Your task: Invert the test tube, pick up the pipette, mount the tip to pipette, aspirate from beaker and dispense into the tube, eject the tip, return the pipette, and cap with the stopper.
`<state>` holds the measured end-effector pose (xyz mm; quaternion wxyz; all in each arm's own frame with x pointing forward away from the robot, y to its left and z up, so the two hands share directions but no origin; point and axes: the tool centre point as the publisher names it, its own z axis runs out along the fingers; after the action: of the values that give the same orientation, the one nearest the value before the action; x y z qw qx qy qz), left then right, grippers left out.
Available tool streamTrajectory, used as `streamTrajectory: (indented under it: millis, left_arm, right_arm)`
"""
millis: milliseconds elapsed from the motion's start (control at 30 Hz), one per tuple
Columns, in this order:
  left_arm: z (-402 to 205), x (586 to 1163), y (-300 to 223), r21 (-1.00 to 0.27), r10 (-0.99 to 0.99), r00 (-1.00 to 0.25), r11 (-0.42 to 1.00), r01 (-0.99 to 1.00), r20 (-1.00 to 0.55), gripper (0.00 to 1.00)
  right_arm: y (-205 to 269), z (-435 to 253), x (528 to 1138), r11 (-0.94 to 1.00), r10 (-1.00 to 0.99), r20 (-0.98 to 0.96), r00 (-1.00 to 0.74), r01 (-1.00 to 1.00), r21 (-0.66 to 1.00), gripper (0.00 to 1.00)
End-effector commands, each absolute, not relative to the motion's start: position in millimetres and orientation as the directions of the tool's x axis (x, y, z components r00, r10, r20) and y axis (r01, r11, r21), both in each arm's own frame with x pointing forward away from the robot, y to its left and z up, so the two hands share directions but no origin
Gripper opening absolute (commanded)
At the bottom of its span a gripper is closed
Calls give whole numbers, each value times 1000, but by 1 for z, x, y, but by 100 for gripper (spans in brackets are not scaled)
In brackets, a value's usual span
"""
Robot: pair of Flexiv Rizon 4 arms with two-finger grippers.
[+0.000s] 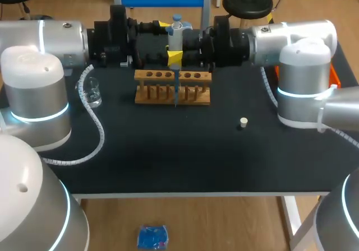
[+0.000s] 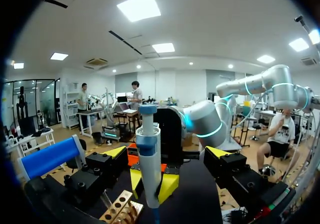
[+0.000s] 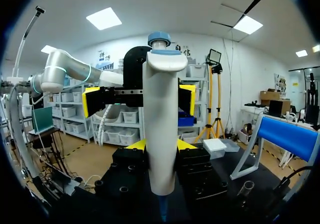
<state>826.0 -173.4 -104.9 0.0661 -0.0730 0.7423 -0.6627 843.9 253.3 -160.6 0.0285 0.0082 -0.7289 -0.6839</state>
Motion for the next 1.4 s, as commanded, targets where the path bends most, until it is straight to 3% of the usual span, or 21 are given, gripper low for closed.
streamTrajectory:
  millis: [33,600,1400]
  left_arm:
    - [-106,826,-173,-994,-197,-980,109,-20,-2,100]
    - [-106,826,-173,-994,-197,-980,109,-20,-2,100]
    - [-106,826,-173,-994,-197,-980,109,-20,-2,100]
  right_arm:
    - [229,-154,850,96,-89,40,-995,32,995,0]
    - [125,-146,870,63,-251,-11,-968,-28,998,0]
    - [-30,-134,904,60,-106,-22,-994,-28,998,0]
